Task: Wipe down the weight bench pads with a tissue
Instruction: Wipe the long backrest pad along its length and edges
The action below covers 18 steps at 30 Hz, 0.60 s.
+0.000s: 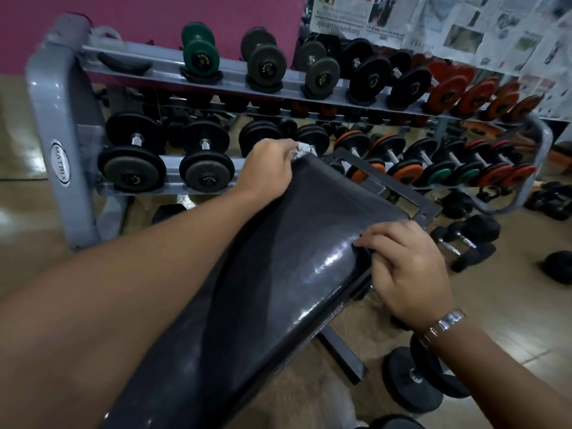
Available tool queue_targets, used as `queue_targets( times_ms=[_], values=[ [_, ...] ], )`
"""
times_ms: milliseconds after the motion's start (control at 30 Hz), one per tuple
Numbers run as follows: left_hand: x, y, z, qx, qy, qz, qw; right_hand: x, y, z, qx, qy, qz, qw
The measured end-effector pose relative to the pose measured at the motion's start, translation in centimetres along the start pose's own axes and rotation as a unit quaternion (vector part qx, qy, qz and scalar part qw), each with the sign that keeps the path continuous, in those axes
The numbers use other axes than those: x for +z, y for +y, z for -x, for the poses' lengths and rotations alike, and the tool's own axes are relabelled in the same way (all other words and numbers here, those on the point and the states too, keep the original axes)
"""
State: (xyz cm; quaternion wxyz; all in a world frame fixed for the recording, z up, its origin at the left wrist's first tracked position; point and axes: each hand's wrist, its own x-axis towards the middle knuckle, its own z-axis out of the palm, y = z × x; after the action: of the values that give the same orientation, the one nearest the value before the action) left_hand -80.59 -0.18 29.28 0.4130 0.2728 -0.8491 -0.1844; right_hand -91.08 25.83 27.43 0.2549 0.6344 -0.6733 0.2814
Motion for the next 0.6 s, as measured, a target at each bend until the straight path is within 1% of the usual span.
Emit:
queue_targets(
  times_ms=[200, 300, 400, 467, 600],
  values=[
    [2.2, 0.2, -2.6, -0.069, -0.04, 0.006, 0.997, 0.6, 0.4, 0.2, -0.018, 0.026, -0.02, 0.999],
    [2.6, 0.1, -2.7, -0.091, -0.044, 0.01, 0.995, 0.5, 0.7, -0.1, -0.022, 0.043, -0.042, 0.998],
    [2.5, 0.8, -2.0, -0.088, -0.05, 0.009, 0.995, 0.4, 1.0, -0.8, 0.003, 0.059, -0.044, 0.997],
    [2.4, 1.4, -1.4, -0.07, -0.051, 0.005, 0.996, 0.5, 1.2, -1.4, 0.02, 0.066, -0.029, 0.997],
    [3.1, 2.7, 0.0, -0.033, -0.055, -0.012, 0.998, 0.7, 1.5, -1.7, 0.034, 0.048, 0.003, 0.998]
  ],
)
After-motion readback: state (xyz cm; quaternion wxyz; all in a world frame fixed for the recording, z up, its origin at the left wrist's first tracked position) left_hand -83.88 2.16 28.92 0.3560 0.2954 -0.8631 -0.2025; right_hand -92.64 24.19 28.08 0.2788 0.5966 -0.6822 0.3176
